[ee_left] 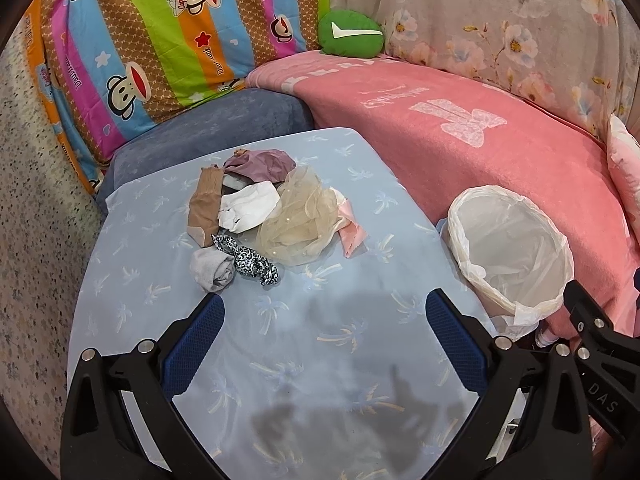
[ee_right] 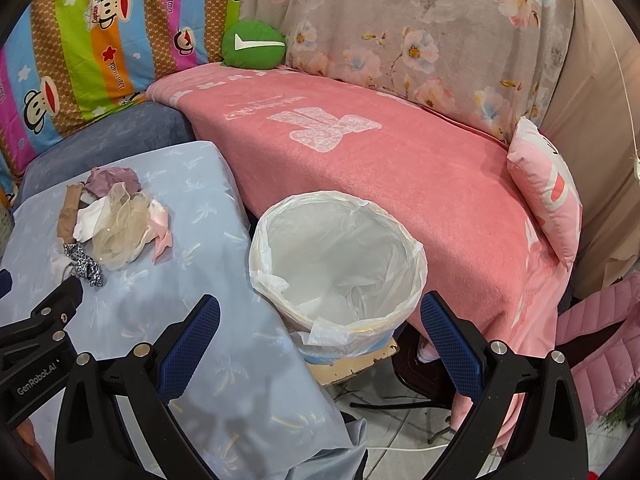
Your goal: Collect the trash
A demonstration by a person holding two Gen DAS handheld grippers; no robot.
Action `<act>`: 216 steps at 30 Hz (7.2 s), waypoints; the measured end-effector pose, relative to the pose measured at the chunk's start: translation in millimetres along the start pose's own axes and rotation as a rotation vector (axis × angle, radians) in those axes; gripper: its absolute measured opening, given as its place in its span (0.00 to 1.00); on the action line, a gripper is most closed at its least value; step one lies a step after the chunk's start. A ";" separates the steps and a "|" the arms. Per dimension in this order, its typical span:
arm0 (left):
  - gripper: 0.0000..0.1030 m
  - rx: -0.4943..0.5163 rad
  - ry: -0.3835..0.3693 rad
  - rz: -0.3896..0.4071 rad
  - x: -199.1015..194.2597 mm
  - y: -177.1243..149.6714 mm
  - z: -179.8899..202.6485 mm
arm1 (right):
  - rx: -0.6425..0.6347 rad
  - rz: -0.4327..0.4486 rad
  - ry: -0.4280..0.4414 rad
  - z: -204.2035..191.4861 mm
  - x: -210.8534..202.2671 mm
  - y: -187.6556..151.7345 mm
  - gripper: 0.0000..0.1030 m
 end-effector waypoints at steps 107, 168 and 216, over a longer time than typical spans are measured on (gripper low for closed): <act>0.29 0.235 -0.453 0.136 11.3 96.6 122.7 | 0.316 0.187 0.244 65.6 19.7 92.7 0.05; 0.81 0.049 -0.388 0.012 67.9 77.5 70.7 | 0.289 0.106 0.250 39.8 50.9 62.2 0.52; 0.64 -0.389 -0.160 -0.211 220.0 28.1 -209.5 | 0.052 -0.172 0.492 -270.0 158.4 58.4 0.59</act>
Point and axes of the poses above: each gripper's, at about its wrist camera, not at the fingertips, and x roughly the way its jaws point, z to its right, y to its top, the point moved 8 cm from there along x, roughly the way its jaws point
